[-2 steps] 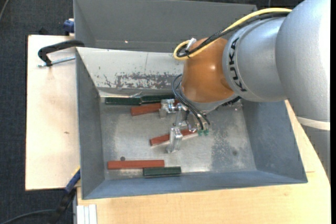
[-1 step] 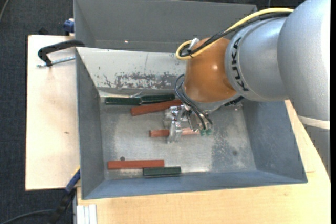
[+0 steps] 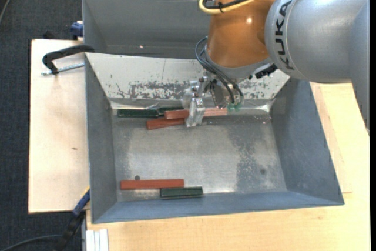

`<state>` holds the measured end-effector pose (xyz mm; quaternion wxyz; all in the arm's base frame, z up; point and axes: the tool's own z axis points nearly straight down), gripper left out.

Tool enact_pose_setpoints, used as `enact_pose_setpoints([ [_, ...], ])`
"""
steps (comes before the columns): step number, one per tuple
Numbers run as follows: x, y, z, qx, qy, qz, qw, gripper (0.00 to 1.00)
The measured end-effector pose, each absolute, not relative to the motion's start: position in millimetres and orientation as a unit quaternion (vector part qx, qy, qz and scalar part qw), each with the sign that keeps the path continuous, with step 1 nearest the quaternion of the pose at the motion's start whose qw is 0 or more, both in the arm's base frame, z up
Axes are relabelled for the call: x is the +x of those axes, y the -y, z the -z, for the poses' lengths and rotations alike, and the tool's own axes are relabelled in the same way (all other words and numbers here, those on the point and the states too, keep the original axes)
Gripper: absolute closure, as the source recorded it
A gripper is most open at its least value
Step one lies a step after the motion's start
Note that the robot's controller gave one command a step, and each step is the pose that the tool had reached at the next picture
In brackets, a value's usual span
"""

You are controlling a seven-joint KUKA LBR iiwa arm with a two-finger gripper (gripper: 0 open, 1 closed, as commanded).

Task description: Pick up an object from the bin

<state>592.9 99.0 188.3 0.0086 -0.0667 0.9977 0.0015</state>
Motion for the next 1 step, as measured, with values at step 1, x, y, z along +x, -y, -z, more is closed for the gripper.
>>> enact_pose_setpoints([
  [1,584.0,-85.6,-277.1,-0.181,-0.984,0.000,0.007,1.00],
])
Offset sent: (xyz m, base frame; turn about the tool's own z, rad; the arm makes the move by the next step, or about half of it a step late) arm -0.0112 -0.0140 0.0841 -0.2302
